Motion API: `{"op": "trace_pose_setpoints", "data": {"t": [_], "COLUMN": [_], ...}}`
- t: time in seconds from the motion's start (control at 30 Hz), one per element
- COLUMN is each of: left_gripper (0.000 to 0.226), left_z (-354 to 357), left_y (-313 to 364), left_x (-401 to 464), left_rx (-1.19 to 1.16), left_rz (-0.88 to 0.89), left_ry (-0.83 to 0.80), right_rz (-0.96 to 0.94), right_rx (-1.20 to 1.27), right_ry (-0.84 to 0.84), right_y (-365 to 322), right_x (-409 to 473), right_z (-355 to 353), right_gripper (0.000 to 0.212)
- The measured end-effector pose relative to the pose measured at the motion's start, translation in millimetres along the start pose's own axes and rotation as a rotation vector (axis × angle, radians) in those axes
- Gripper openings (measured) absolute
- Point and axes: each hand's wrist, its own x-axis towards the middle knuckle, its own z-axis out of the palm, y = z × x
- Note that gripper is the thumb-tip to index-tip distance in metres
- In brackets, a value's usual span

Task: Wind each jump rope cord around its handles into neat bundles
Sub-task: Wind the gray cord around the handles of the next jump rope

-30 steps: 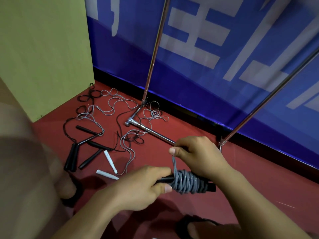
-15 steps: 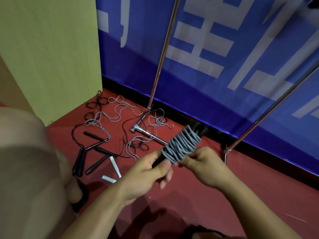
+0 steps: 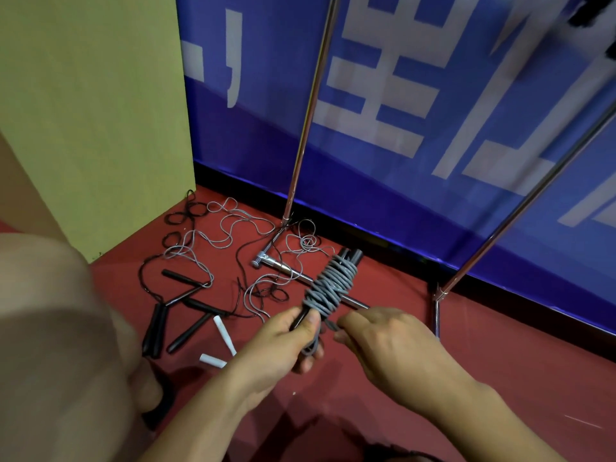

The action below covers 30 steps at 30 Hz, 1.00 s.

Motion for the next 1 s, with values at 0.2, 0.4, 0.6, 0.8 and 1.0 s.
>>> {"op": "trace_pose_setpoints", "data": {"t": [0.2, 0.4, 0.6, 0.8, 1.0], "left_gripper": [0.024, 0.021, 0.025, 0.023, 0.020], "left_z": [-1.5, 1.6, -2.3, -5.1, -5.7], "left_y": [-1.4, -10.0, -7.3, 2.4, 6.5], "left_x": [1.3, 4.0, 4.2, 4.2, 1.9], "left_rx": [0.194, 0.352, 0.310, 0.068, 0.087], "left_rz": [0.028, 0.054, 0.077, 0.151, 0.186], "left_ry": [0.019, 0.125, 0.177, 0.182, 0.121], "right_rz": [-0.087, -0.128, -0.112, -0.079, 0.038], "right_rx": [-0.055, -0.034, 0.048, 0.077, 0.264], "right_ry": [0.156, 0.174, 0.098, 0.094, 0.071], "right_y": [-2.5, -4.1, -6.2, -9.1, -12.6], "right_x": [-2.8, -3.5, -3.7, -2.3, -1.6], "right_z": [0.8, 1.3, -0.8, -8.0, -15.9], "right_gripper": [0.040, 0.043, 0.027, 0.026, 0.022]}}
